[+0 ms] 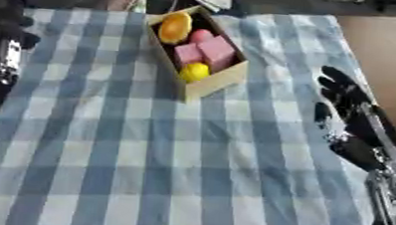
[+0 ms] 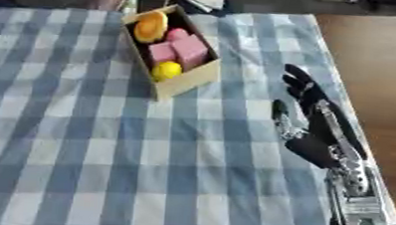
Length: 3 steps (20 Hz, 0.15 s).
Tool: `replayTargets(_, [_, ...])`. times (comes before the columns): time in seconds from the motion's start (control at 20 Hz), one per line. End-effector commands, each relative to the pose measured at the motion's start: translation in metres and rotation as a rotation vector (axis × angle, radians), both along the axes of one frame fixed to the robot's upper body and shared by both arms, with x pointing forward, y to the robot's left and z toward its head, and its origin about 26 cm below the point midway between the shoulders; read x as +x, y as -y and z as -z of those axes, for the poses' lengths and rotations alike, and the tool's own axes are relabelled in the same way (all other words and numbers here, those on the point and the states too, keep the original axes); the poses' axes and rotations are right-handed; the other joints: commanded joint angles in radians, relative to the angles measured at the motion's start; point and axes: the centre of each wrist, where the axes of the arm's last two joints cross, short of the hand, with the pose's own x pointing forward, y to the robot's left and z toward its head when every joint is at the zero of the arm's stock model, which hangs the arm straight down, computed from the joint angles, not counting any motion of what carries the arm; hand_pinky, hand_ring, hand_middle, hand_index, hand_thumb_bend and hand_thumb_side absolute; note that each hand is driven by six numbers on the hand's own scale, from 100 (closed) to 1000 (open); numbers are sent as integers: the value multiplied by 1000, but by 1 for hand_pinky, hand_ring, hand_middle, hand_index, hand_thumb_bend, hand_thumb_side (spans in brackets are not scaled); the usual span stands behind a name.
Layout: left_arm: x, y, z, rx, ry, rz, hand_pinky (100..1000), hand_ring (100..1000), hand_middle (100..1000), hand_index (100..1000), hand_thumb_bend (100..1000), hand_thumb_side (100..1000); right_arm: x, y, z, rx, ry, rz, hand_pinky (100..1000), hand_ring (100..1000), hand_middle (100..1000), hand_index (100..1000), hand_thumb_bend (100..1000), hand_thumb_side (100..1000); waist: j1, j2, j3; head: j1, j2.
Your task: Pick up objects on the table and place them in the box.
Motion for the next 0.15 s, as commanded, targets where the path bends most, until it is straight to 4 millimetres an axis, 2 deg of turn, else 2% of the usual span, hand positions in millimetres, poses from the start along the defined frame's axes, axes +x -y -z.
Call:
replayTargets(0.05, [-3,6,2,-36,8,-13,717,650,676,816,100,735,-2,5,-11,-1,45,-10,1000,999,1000,1000,100,423,-14,-28,4,3,5])
replayTargets(0.15, [-3,10,7,-55,-11,-16,717,650,676,817,100,747,-2,6,-11,1,49,-21,1000,999,1000,1000,100,424,-15,-27,6,5,5])
